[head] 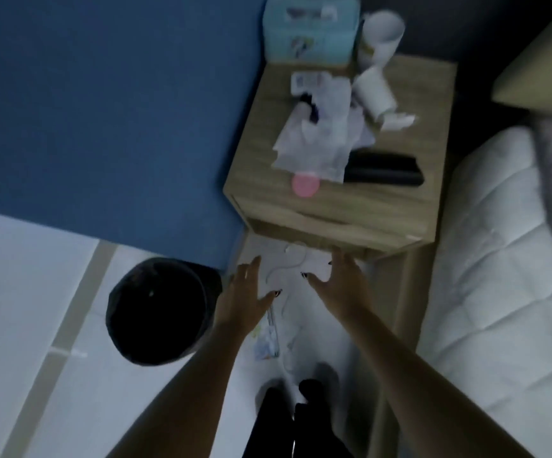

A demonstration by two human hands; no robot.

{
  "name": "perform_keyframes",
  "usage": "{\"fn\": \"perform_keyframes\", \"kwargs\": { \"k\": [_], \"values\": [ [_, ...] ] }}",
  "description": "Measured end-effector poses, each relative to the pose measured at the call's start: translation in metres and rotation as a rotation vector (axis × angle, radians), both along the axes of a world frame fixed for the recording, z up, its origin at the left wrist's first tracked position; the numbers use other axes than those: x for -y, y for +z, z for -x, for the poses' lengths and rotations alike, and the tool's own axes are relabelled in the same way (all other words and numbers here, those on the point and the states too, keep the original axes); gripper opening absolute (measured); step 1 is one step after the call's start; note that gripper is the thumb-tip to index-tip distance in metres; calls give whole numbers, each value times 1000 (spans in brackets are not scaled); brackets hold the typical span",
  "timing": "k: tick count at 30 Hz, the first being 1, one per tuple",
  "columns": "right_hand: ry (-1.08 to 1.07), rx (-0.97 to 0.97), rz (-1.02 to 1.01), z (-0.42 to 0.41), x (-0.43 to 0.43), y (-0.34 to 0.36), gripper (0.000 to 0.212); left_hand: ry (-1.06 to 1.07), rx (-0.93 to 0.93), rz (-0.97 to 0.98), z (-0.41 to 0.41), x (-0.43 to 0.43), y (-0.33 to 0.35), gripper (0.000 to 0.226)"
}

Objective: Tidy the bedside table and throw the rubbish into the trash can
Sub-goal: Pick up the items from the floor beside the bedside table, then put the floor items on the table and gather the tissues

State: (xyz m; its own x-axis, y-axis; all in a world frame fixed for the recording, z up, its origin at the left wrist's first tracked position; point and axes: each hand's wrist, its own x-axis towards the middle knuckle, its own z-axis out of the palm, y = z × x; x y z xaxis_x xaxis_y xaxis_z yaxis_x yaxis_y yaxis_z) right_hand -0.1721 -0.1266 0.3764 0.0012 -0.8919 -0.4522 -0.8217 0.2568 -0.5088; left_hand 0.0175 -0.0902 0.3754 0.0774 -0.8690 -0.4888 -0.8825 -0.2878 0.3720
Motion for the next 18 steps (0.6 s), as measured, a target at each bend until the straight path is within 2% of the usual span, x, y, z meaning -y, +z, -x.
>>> {"fn": "perform_keyframes", "kwargs": {
  "k": [4,10,14,16,18],
  "values": [
    [80,-51,-179,-5,-52,-101,75,80,9,-141,6,-54,-104,85],
    [169,-101,-319,-11,-93,-310,83,495,-24,-309,4,-94,-314,110],
    [225,-88,-359,-20,-120,-403,84,514,61,-364,-1,-102,-405,116],
    [236,-82,-316,-26,-134,-433,73,556,120,-359,-2,-107,-433,121],
    [227,-67,-215,-31,-144,-449,43,646,130,-302,-3,-113,-449,122]
  ]
}}
